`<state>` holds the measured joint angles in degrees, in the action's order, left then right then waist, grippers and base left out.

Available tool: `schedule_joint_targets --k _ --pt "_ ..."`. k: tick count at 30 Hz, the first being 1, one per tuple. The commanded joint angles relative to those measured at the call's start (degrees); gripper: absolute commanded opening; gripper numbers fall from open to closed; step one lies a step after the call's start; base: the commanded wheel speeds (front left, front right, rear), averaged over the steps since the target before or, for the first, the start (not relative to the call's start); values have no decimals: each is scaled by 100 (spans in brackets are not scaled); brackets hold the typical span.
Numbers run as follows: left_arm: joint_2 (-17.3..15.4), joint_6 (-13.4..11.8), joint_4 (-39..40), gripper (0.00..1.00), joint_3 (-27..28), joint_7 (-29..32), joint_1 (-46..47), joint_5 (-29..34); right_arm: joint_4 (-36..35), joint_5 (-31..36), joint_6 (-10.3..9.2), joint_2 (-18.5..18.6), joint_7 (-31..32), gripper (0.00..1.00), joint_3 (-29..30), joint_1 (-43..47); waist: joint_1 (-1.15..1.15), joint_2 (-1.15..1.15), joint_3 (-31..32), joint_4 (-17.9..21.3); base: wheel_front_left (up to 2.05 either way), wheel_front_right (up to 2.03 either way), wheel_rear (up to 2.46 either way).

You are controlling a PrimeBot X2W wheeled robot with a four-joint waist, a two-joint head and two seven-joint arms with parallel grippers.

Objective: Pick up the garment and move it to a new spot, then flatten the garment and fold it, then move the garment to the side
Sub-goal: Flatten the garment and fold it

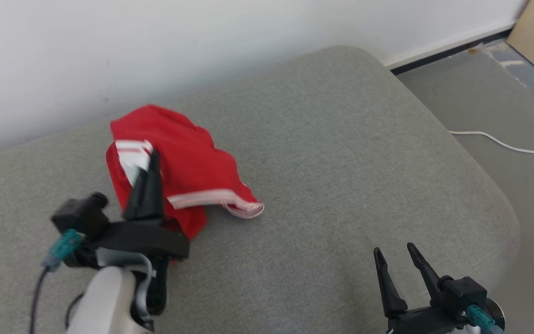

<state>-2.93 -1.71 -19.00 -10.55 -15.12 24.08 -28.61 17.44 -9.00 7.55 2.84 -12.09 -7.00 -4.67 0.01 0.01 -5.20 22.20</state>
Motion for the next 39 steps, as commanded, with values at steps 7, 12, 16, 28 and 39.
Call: schedule_joint_targets --k 7,12,16,28,39 --pt "-91 234 716 0 278 -3 443 385 31 -49 -12 8 0 100 54 107 -1 -1 366 -422 0 0 0" --pt "-315 336 427 0 226 46 1189 555 68 -59 -12 9 12 100 10 104 -1 -1 485 -511 0 0 0" --pt "-501 345 315 0 264 84 1802 667 84 -93 -12 8 5 100 -21 112 -1 -1 551 -521 0 0 0" --pt "-170 489 -191 0 -291 184 1943 500 134 -162 -12 8 -43 100 -72 135 -1 -1 557 -475 0 0 0" --pt "-12 333 -1279 100 -2244 350 687 -1227 168 -135 -12 7 -44 100 -55 54 -1 -1 503 -472 0 0 0"
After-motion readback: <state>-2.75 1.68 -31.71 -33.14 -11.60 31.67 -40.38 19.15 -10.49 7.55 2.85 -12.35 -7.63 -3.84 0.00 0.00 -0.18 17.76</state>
